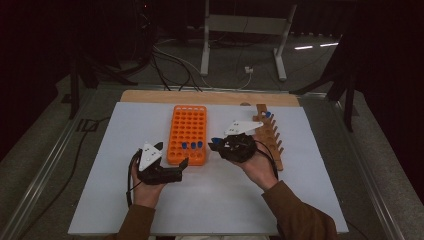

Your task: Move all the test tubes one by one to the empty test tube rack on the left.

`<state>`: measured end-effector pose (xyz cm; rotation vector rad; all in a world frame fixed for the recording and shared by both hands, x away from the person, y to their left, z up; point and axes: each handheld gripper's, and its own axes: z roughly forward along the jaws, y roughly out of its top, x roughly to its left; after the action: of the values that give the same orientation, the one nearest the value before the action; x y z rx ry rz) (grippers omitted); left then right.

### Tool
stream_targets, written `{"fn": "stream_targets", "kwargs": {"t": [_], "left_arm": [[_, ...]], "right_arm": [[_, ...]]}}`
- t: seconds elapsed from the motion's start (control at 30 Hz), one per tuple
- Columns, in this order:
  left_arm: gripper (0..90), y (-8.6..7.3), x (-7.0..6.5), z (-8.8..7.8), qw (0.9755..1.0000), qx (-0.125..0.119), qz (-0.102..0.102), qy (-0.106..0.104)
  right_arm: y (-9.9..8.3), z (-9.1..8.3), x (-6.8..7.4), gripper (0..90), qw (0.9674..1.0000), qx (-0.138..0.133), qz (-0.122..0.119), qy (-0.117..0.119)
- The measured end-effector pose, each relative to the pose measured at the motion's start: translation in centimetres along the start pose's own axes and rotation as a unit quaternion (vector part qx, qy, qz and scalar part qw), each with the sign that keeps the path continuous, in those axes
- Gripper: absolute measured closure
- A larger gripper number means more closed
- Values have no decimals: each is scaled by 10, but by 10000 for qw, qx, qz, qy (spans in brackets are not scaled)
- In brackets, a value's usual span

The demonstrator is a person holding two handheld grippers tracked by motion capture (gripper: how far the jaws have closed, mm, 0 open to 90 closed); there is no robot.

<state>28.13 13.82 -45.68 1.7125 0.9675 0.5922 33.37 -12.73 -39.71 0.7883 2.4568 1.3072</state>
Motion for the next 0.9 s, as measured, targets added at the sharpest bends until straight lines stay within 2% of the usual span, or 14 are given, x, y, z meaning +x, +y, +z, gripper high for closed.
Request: {"fn": "stream_targets", "kwargs": {"t": [0.33,0.47,0.83,0.9], "left_arm": [[15,2,-7,3,9999,-34,114,-105],[35,3,-11,5,9996,-25,227,-159],[171,6,-24,8,9984,8,524,-221],[228,6,-27,9,9980,23,607,-182]], "right_arm": [[5,5,12,766,9998,-22,-78,159],[6,8,15,766,9997,-8,-84,216],[9,17,26,766,9993,16,-150,353],[9,18,28,766,9991,11,-171,379]]}}
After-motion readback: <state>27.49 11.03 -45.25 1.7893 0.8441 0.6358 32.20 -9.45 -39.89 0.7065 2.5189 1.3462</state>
